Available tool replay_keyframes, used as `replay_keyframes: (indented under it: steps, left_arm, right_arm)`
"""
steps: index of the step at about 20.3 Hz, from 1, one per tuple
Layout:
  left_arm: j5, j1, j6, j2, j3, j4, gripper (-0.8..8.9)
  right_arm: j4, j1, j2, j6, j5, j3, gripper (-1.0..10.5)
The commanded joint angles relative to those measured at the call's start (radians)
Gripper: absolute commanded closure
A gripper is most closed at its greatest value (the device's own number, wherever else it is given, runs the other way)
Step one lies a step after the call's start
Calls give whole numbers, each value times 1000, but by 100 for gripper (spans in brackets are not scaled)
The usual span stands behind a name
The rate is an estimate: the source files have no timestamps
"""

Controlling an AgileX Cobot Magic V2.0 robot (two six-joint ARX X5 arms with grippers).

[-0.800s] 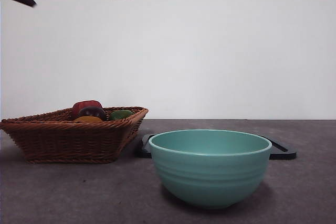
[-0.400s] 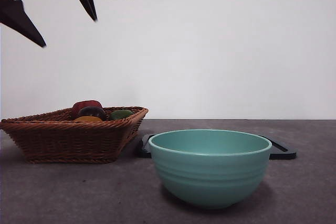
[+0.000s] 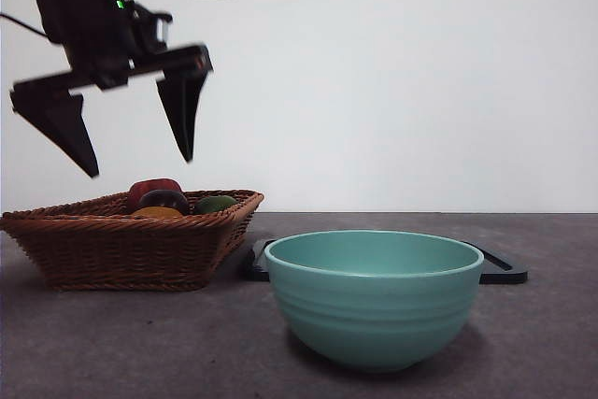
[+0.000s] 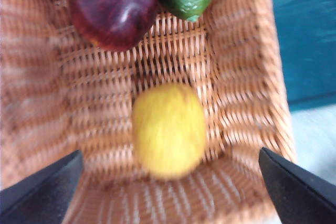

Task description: Pick up the wifruite, put it on the bowl, pick up the plate, put it on desk

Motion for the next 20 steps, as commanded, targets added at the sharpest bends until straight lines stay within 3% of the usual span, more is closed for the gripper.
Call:
replay_keyframes:
  steps: [1, 10, 14, 20]
  left_arm:
    - [-5, -11, 6, 57, 25, 45, 166]
    - [-53, -27, 6, 183, 25, 102, 172]
    - [-53, -27, 6, 201, 25, 102, 278]
    - [-53, -27, 6, 202, 25, 98, 291]
  right_arm:
    - [10, 5, 3, -3, -2, 19, 317]
    - [10, 5, 3, -3, -2, 19, 317]
    - [10, 5, 3, -3, -2, 19, 317]
    - [10, 5, 3, -2, -2, 19, 317]
